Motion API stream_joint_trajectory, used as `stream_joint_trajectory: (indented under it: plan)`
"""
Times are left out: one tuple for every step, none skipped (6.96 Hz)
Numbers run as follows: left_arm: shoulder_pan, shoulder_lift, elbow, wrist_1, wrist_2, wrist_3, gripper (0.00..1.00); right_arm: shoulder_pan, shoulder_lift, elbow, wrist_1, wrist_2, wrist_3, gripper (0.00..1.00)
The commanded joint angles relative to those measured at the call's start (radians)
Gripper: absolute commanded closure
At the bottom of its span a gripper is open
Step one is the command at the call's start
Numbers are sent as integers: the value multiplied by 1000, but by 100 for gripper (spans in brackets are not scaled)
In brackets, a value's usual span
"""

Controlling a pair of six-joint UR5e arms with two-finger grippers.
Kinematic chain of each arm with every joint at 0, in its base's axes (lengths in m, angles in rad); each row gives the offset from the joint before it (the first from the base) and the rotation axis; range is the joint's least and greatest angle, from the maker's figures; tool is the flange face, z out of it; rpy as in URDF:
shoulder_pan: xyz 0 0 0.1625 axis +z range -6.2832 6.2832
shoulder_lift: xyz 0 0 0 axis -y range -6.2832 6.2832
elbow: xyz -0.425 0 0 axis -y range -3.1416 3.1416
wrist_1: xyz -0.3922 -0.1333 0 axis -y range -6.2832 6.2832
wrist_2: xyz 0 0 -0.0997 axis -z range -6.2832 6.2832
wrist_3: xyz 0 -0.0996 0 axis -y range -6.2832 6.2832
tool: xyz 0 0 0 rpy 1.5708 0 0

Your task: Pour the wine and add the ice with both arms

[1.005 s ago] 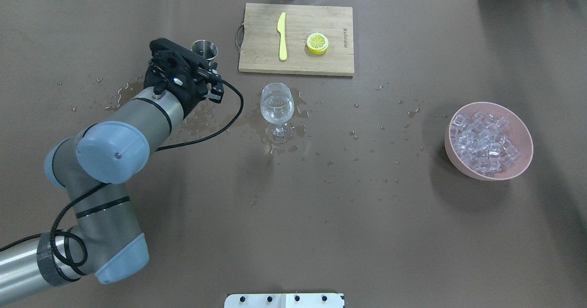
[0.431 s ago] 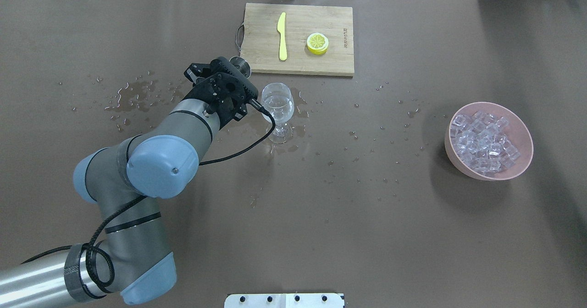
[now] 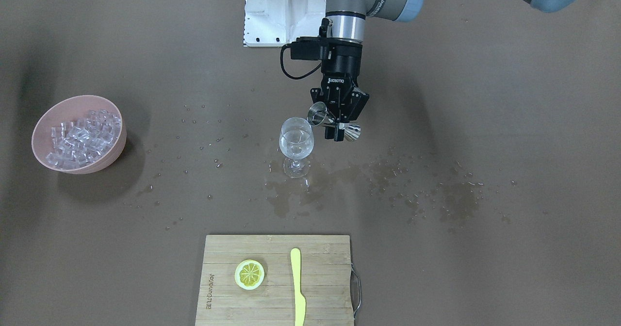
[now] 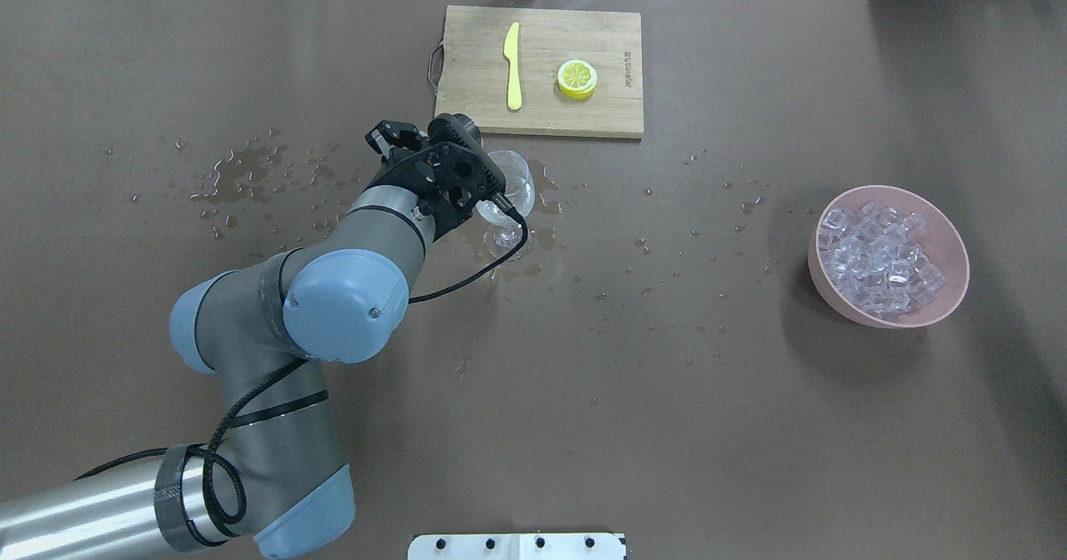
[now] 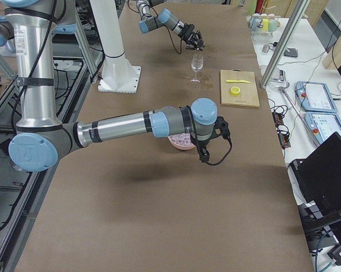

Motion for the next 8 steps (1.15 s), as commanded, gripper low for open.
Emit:
stream_joint_trajectory:
  plan:
    - [2, -77, 9, 156, -2, 82, 100, 0, 0, 0, 0, 0, 0, 0]
    - [2, -84, 10, 180, 1, 130, 100, 0, 0, 0, 0, 0, 0, 0]
    - [4, -87, 13, 218, 1, 149, 100, 0, -2, 0, 0, 2, 0, 0]
    - [4, -116, 13, 263, -2, 214, 100, 0, 0, 0, 0, 2, 0, 0]
    - [4, -131, 12, 310, -2, 236, 100, 0, -2, 0, 0, 2, 0, 0]
    - [4, -180, 13, 397, -3, 318, 100, 0, -2, 0, 0, 2, 0, 0]
    - [4, -194, 13, 463, -3, 334, 100, 0, -2, 0, -2, 2, 0, 0]
    - [4, -194, 16, 475, -2, 351, 100, 0, -2, -2, 0, 2, 0, 0]
